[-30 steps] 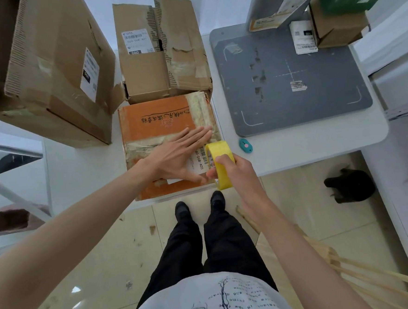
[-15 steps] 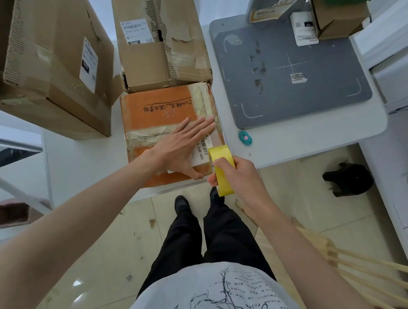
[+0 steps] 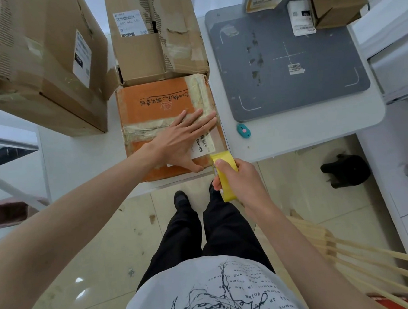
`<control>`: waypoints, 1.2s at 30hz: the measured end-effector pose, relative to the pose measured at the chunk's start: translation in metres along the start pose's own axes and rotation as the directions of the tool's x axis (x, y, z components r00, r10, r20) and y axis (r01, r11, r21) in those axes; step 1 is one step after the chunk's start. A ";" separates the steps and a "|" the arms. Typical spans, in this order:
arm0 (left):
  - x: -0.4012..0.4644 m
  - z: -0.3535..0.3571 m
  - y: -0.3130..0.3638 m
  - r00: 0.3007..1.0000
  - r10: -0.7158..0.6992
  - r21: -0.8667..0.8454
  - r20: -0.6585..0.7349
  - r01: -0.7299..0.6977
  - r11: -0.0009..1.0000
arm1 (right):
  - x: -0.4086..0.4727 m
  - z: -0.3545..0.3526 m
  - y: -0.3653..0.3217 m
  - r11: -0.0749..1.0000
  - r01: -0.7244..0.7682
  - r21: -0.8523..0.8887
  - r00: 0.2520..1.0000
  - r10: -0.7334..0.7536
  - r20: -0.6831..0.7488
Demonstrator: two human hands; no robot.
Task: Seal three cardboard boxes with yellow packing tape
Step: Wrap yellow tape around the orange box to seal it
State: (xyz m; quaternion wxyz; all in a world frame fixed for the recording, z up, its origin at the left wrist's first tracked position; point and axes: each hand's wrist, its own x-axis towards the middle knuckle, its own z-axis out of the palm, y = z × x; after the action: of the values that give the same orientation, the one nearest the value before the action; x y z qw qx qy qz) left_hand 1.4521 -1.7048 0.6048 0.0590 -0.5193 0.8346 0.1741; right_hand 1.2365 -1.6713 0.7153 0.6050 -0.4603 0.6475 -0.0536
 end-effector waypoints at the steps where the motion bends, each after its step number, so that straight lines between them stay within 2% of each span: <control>1: 0.000 0.000 0.000 1.000 0.001 -0.001 0.002 -0.001 1.000 | 0.000 0.000 0.000 1.000 0.001 -0.004 1.000 -0.001 -0.007; 19: 0.001 0.002 -0.002 1.000 0.017 0.017 0.024 -0.018 1.000 | 0.003 0.008 0.017 0.999 -0.047 0.024 0.996 0.049 -0.075; 25: 0.002 0.003 -0.002 1.000 0.019 0.048 0.005 -0.019 0.999 | 0.003 0.015 0.044 0.997 -0.071 0.012 0.994 0.072 -0.088; 36: 0.001 0.004 0.000 1.000 0.025 0.089 -0.009 -0.024 0.996 | 0.025 0.019 0.072 0.987 -0.106 0.120 0.994 0.103 0.031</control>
State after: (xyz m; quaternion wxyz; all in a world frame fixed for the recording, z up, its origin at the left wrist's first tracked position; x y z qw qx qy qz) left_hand 1.4511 -1.7047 0.6011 0.0755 -0.5067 0.8482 0.1348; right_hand 1.2183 -1.6371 0.6471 0.6420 -0.3887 0.6586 -0.0553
